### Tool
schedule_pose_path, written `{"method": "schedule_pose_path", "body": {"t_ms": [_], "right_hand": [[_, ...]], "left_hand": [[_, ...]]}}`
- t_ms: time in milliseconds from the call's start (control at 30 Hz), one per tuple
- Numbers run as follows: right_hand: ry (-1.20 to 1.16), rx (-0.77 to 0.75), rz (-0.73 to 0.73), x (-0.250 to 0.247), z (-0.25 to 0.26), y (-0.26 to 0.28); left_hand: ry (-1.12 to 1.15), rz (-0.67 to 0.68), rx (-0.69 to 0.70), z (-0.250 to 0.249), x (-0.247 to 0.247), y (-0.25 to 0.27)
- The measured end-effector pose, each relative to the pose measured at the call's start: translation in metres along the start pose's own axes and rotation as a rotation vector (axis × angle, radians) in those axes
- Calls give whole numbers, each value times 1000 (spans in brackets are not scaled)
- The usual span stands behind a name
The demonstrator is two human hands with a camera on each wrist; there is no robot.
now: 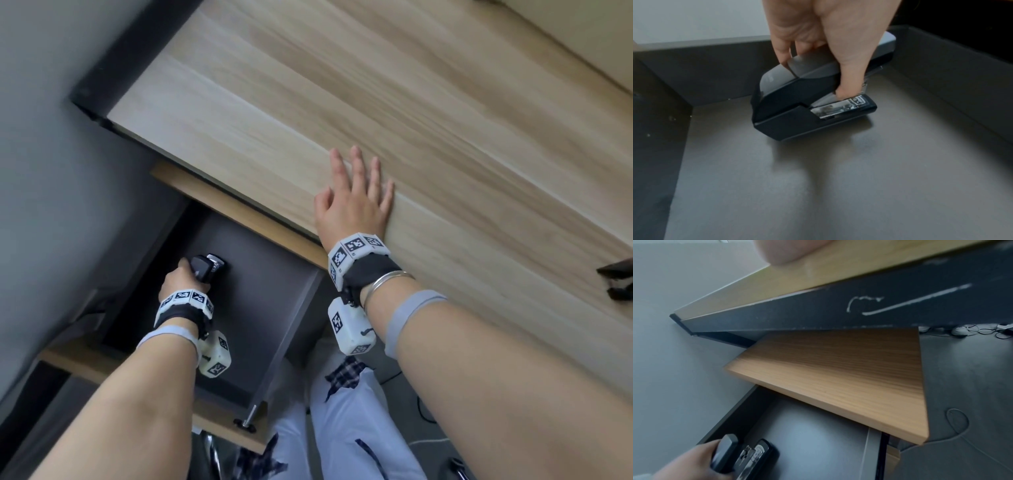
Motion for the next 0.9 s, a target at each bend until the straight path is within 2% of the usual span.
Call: {"method": "schedule_pose_path", "body": {"t_ms": [367,467,567,767,900], "right_hand": [[-1,-6,-23,-4,1,0],[-6,-5,-16,-5,1,0],[-11,-3,10,-6,1,0],[-54,-14,167,-1,0,1],[-51,-39,282,1,-1,1]], "left_hand": [[-1,-9,13,0,18,-7],[-8,21,5,-1,15,-8],[-42,-13,16,-5,1,-2],[-70,-26,79,-27,-31,28],[-10,-80,176,-56,-64,58]]}}
Point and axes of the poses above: each hand's wrist, its own y-axis away from the middle knuckle, its own x-axis out of the palm, z = x × y, the point moved 9 cm from there along -y, towards the middle knuckle, and after that the axes turned 5 degrees about y, right-handed, at the moved point
